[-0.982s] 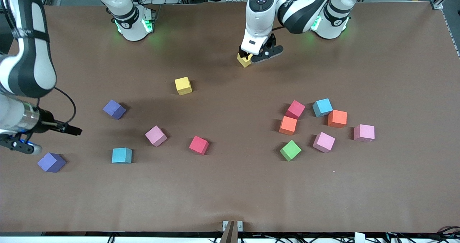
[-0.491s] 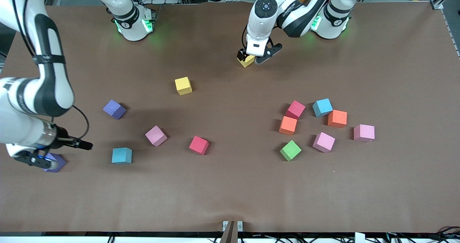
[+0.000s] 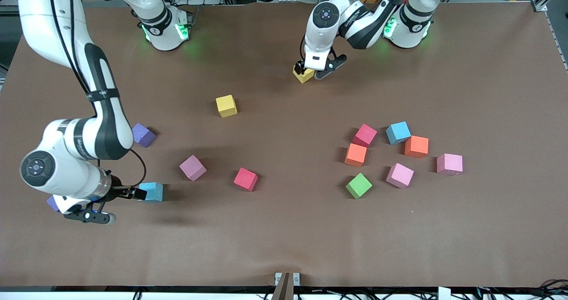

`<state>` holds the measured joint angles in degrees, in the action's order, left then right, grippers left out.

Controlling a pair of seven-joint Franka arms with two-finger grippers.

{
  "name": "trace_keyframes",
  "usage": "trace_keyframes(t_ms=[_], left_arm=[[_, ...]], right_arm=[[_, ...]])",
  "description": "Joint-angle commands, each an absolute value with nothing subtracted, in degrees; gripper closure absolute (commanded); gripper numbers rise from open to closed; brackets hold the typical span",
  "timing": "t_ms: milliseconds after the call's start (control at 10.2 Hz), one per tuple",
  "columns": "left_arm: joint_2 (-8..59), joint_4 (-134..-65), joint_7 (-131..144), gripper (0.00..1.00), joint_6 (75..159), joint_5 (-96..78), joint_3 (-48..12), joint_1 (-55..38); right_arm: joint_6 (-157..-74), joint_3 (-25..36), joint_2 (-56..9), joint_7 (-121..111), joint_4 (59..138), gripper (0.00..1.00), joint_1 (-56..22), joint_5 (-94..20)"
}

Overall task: Form number 2 with 11 blocks
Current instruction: 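Lift the yellow cube while the right gripper grasps the cyan cube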

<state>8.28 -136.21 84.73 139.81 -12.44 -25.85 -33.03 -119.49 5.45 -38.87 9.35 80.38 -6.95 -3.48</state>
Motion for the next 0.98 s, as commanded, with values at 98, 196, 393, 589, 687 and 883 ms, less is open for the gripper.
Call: trace_keyframes(t_ms=[98,196,393,589,687,883], left_arm=[[11.15,-136.23,86.65,0.00,146.24,-13.62,-25.84,-34.36],[11.51,-136.23,86.83,0.00,146.60,-13.54,-25.84,-34.37],[12.04,-136.32,87.01,0.00,146.51,-13.62,-25.75,-34.37],[12.74,-136.06,87.89,0.00,146.60,-13.62,-25.75,-34.28],[12.83,-136.05,88.06,0.00,146.60,-13.54,-25.84,-34.28],[13.62,-136.14,88.24,0.00,146.60,-13.45,-26.10,-34.19]], right_arm=[[-119.27,5.54,-41.57,8.44,78.13,0.00,-6.86,-4.04],[-119.27,5.54,-42.09,8.26,78.13,0.00,-6.86,-3.96],[-121.45,5.54,-44.03,6.34,78.48,0.00,-7.03,-4.22],[-122.43,5.62,-44.91,2.83,78.57,0.00,-7.03,-4.31],[-122.43,5.62,-45.17,1.77,78.57,0.00,-7.03,-4.05],[-122.43,5.54,-45.18,-0.95,78.66,0.00,-6.60,-4.04]])
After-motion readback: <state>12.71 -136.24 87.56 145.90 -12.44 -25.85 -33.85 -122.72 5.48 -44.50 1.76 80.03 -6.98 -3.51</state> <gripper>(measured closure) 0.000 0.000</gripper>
